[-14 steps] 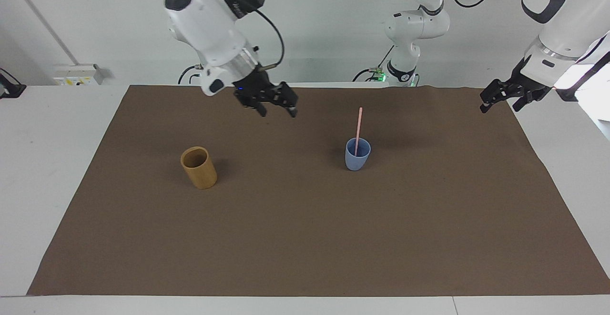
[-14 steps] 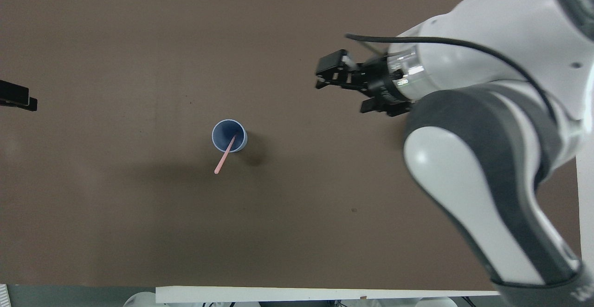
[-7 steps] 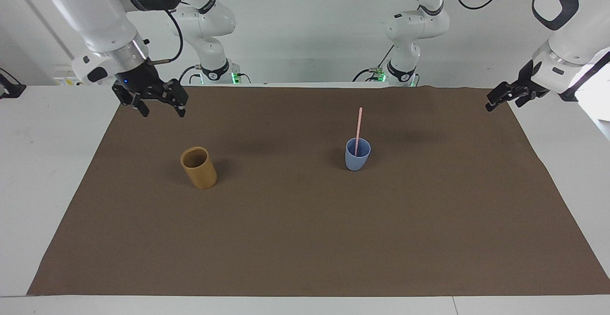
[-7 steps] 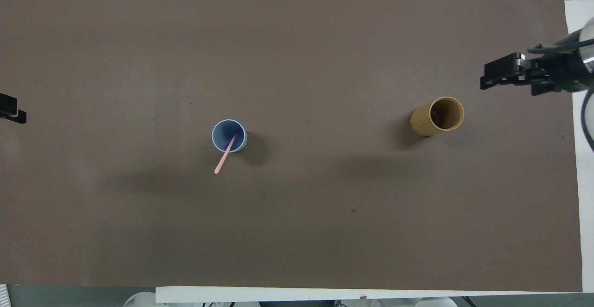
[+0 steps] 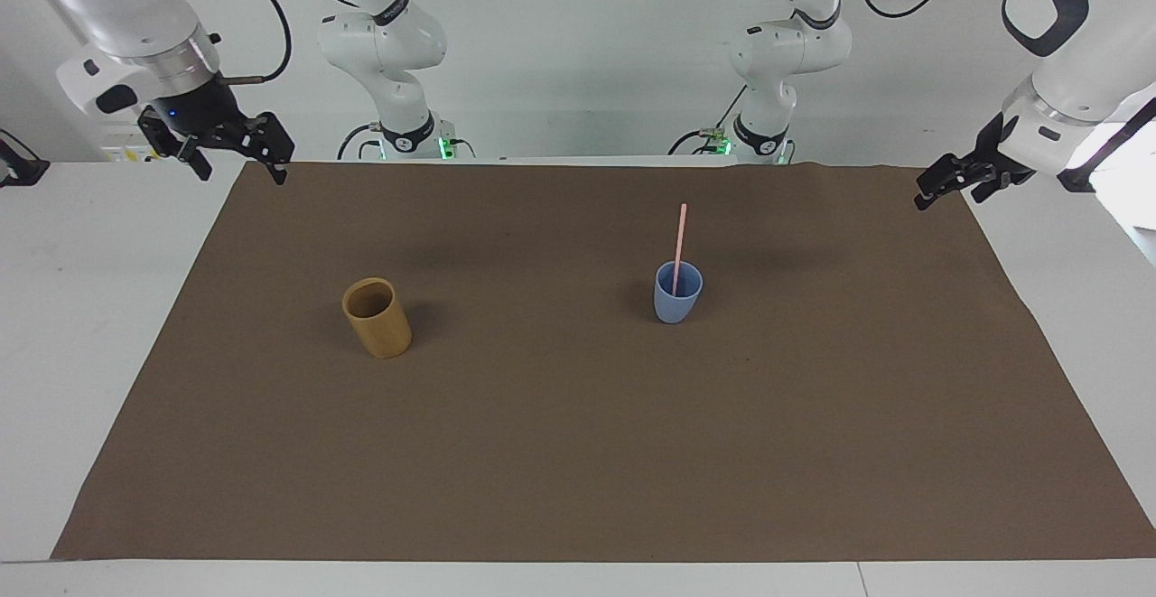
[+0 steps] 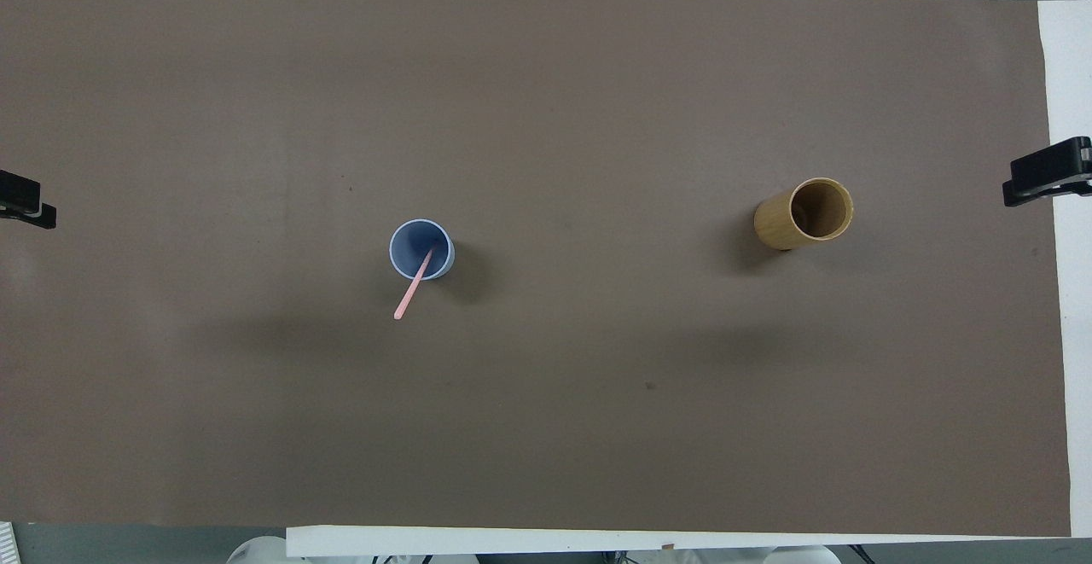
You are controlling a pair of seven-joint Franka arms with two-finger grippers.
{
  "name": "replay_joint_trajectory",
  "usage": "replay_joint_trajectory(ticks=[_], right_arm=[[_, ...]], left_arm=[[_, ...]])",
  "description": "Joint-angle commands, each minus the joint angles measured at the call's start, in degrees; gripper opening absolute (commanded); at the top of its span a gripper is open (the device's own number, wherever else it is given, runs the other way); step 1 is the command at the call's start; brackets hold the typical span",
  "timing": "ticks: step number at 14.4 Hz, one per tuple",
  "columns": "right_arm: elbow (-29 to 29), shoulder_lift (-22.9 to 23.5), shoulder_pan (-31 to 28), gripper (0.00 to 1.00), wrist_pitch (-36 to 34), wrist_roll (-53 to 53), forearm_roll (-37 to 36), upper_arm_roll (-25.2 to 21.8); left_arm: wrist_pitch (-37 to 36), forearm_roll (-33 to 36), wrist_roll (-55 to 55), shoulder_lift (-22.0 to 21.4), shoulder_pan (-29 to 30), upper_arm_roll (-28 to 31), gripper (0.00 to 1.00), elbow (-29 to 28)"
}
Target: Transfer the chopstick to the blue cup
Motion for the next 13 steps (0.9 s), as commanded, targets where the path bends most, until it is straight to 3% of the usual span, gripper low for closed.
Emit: replay_joint_trajectory(ticks=[1, 4, 7, 13], right_arm=[[-0.18, -0.05, -0.6, 1.0, -0.74, -1.01, -0.73, 1.0], [-1.15, -1.97, -0.33, 1.0, -1.0, -1.01, -0.64, 2.05], [-1.85, -2.07, -3.84, 1.0, -1.53, -0.92, -0.55, 5.74], [-1.94, -1.45, -2.18, 1.0, -1.36, -0.48, 0.15, 4.69]], left_arm=[[-0.34, 0.75, -0.2, -1.32, -0.61, 0.18, 1.0, -1.3], [-0.34, 0.75, -0.11, -1.32, -0.53, 0.26, 1.0, -1.13], [-0.43, 0.75, -0.2, -1.32, -0.52, 0.27, 1.0, -1.12], [-0.43, 0.75, -0.63, -1.32, 0.0, 0.27, 1.0, -1.21]])
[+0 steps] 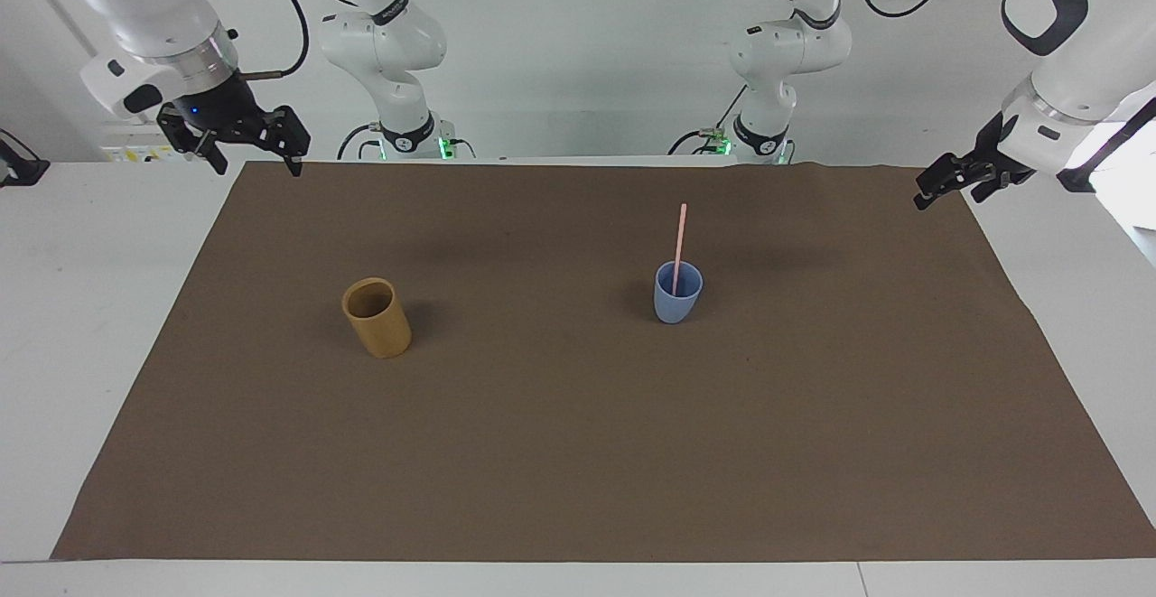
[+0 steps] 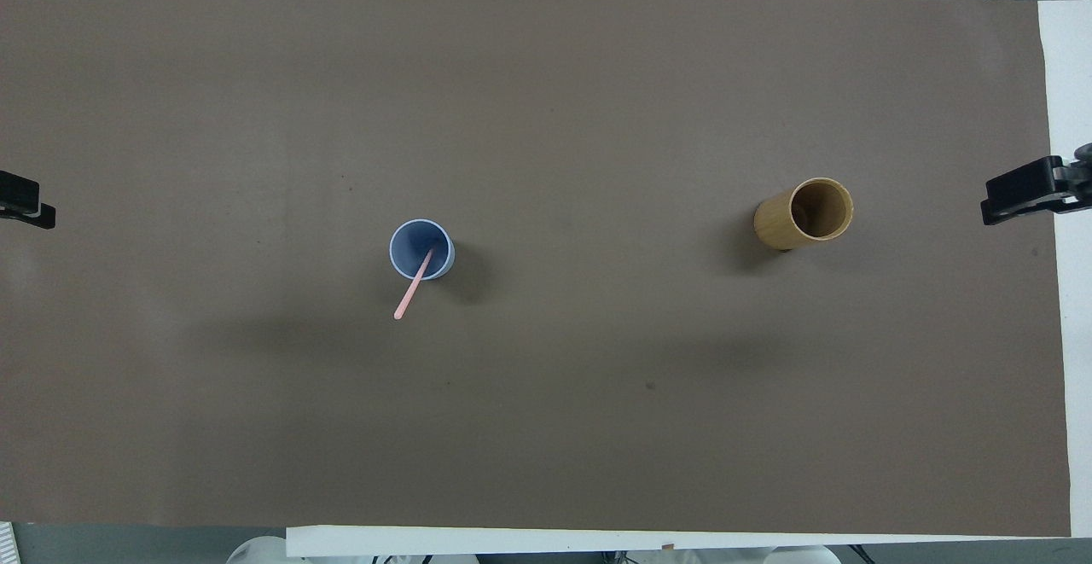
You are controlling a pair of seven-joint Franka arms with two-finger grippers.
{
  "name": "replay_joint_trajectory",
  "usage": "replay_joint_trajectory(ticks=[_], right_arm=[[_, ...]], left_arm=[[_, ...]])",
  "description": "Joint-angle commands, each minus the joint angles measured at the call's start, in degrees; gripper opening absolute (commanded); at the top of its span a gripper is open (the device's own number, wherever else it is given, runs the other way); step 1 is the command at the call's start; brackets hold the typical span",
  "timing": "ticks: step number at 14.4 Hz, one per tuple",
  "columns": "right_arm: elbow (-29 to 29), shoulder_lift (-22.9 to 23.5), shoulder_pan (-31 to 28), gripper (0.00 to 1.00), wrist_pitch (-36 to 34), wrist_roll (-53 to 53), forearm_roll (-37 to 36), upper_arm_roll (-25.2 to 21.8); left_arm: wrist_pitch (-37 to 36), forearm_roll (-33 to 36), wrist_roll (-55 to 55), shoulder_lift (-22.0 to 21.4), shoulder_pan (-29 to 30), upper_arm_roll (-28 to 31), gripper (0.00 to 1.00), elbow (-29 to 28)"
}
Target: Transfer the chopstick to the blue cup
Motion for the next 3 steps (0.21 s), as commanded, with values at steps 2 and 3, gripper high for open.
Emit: replay_joint_trajectory(ticks=[2, 3], right_arm=[[-1.04, -0.52, -1.25, 1.0, 0.45, -0.55, 0.22, 0.38], [-1.04, -0.52, -1.52, 1.0, 0.45, -0.64, 0.23, 0.38]], left_arm=[[-0.6, 0.75, -0.54, -1.3, -0.42, 0.15, 1.0, -1.3], [-0.6, 0.75, -0.45, -1.3, -0.51, 0.15, 1.0, -1.3]])
